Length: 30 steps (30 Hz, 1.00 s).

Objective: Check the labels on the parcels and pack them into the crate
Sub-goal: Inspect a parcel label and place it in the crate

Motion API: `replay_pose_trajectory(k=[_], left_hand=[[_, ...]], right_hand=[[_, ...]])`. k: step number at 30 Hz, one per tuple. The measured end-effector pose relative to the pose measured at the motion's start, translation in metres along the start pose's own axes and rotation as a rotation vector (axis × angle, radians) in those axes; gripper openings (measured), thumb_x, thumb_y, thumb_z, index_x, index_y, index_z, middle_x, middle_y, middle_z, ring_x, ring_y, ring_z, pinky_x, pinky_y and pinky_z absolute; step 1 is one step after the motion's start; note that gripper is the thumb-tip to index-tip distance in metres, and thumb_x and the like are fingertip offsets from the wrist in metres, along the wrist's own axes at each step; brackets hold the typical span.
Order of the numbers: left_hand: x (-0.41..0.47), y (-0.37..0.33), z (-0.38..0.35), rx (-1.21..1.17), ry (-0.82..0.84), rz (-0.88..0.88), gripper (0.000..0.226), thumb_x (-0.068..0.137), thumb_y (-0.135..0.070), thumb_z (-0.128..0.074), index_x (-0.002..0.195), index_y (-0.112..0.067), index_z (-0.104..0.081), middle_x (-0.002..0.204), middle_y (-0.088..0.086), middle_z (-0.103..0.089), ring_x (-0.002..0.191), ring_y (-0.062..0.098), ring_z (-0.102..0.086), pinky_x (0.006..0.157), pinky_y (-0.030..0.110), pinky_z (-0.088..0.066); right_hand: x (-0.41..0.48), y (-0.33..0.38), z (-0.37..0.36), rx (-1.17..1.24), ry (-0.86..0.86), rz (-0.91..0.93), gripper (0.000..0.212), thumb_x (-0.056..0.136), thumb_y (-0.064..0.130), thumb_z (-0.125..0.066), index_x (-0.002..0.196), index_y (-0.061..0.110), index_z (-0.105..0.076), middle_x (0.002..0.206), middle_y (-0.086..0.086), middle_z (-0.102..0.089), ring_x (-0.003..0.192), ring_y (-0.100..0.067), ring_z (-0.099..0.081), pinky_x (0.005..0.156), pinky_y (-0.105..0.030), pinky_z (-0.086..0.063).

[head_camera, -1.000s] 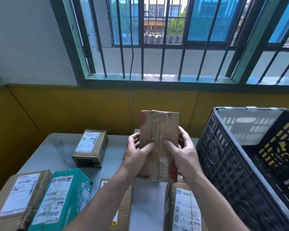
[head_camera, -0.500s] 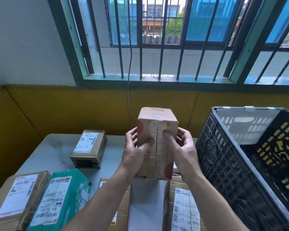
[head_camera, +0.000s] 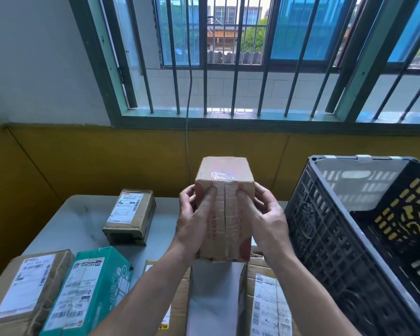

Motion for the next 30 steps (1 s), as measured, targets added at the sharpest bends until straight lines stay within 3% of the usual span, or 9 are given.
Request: replay_pose_trajectory(k=[4, 7, 9, 13, 15, 18, 23, 27, 30], left_hand=[[-0.003, -0.001, -0.002, -0.005, 0.013, -0.001, 0.057, 0.083, -0.073, -0.061, 0.13, -0.044, -0.044, 0.102, -0.019, -0.075, 0.091, -0.005, -0.071, 0.059, 0.013, -0.055], [-0.004, -0.005, -0.002, -0.016, -0.002, 0.003, 0.061, 0.08, -0.074, -0.064, 0.127, -0.041, -0.046, 0.108, -0.01, -0.075, 0.095, 0.001, -0.072, 0.065, 0.018, -0.055], [-0.005, -0.008, -0.002, -0.029, -0.012, -0.015, 0.063, 0.08, -0.069, -0.069, 0.13, -0.036, -0.047, 0.114, -0.003, -0.073, 0.092, 0.0, -0.072, 0.064, 0.017, -0.055], [-0.007, -0.009, -0.005, -0.02, -0.013, -0.059, 0.062, 0.079, -0.059, -0.072, 0.132, -0.039, -0.046, 0.122, -0.003, -0.07, 0.099, 0.004, -0.071, 0.064, 0.015, -0.055], [-0.007, -0.011, -0.005, -0.012, -0.008, -0.07, 0.06, 0.076, -0.058, -0.068, 0.13, -0.043, -0.046, 0.124, -0.005, -0.069, 0.103, 0.004, -0.07, 0.066, 0.016, -0.056], [-0.007, -0.01, -0.007, -0.029, 0.009, -0.048, 0.063, 0.079, -0.06, -0.068, 0.132, -0.038, -0.043, 0.126, -0.003, -0.068, 0.104, 0.005, -0.07, 0.066, 0.014, -0.056], [-0.006, -0.008, -0.006, -0.007, -0.007, -0.057, 0.058, 0.08, -0.052, -0.067, 0.129, -0.035, -0.041, 0.125, -0.001, -0.065, 0.095, 0.001, -0.07, 0.064, 0.013, -0.055], [-0.003, -0.007, -0.007, -0.005, 0.021, -0.064, 0.071, 0.078, -0.042, -0.061, 0.144, -0.036, -0.037, 0.129, -0.002, -0.065, 0.098, 0.002, -0.071, 0.068, 0.019, -0.057], [-0.004, -0.006, -0.006, -0.015, 0.019, -0.06, 0.072, 0.078, -0.041, -0.061, 0.147, -0.038, -0.04, 0.13, -0.004, -0.067, 0.105, 0.007, -0.071, 0.077, 0.023, -0.059]], right_hand=[[0.001, -0.001, -0.001, 0.004, 0.019, 0.004, 0.06, 0.076, 0.049, -0.076, 0.131, 0.031, -0.062, 0.121, 0.005, -0.073, 0.114, -0.011, -0.068, 0.093, -0.039, -0.059], [0.0, 0.0, -0.001, -0.007, 0.026, 0.004, 0.046, 0.079, 0.054, -0.076, 0.119, 0.039, -0.06, 0.109, 0.021, -0.074, 0.103, 0.008, -0.066, 0.078, -0.016, -0.056], [-0.001, 0.002, -0.001, -0.018, 0.012, -0.002, 0.045, 0.076, 0.06, -0.07, 0.114, 0.039, -0.057, 0.106, 0.02, -0.072, 0.095, 0.014, -0.064, 0.072, -0.008, -0.052], [0.0, 0.002, 0.0, -0.012, -0.024, -0.011, 0.059, 0.075, 0.062, -0.063, 0.12, 0.025, -0.056, 0.108, 0.006, -0.071, 0.096, -0.003, -0.07, 0.072, -0.02, -0.057], [0.001, 0.001, 0.002, -0.014, -0.046, -0.014, 0.045, 0.084, 0.054, -0.064, 0.117, 0.025, -0.057, 0.106, 0.004, -0.071, 0.099, -0.01, -0.07, 0.073, -0.024, -0.057], [0.002, -0.001, 0.004, -0.033, -0.058, -0.006, 0.017, 0.096, 0.036, -0.064, 0.111, 0.032, -0.055, 0.104, 0.008, -0.07, 0.091, -0.001, -0.07, 0.064, -0.017, -0.055], [-0.001, 0.0, 0.0, -0.073, -0.003, -0.041, 0.043, 0.1, 0.027, -0.058, 0.141, 0.031, -0.046, 0.121, 0.005, -0.067, 0.102, -0.005, -0.068, 0.061, -0.018, -0.056], [-0.004, 0.005, 0.0, -0.098, -0.02, -0.02, 0.044, 0.097, 0.032, -0.063, 0.138, 0.03, -0.048, 0.127, 0.001, -0.066, 0.115, -0.015, -0.065, 0.091, -0.039, -0.06], [-0.004, 0.007, 0.0, -0.107, -0.026, -0.014, 0.045, 0.096, 0.031, -0.066, 0.137, 0.026, -0.048, 0.128, 0.001, -0.066, 0.119, -0.017, -0.063, 0.099, -0.046, -0.056]])
Point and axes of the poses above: each hand's wrist, its own x-axis towards the middle knuckle, its own z-axis out of the back of the hand, y = z × x, the point moved 6 cm from there along x, towards the middle knuckle
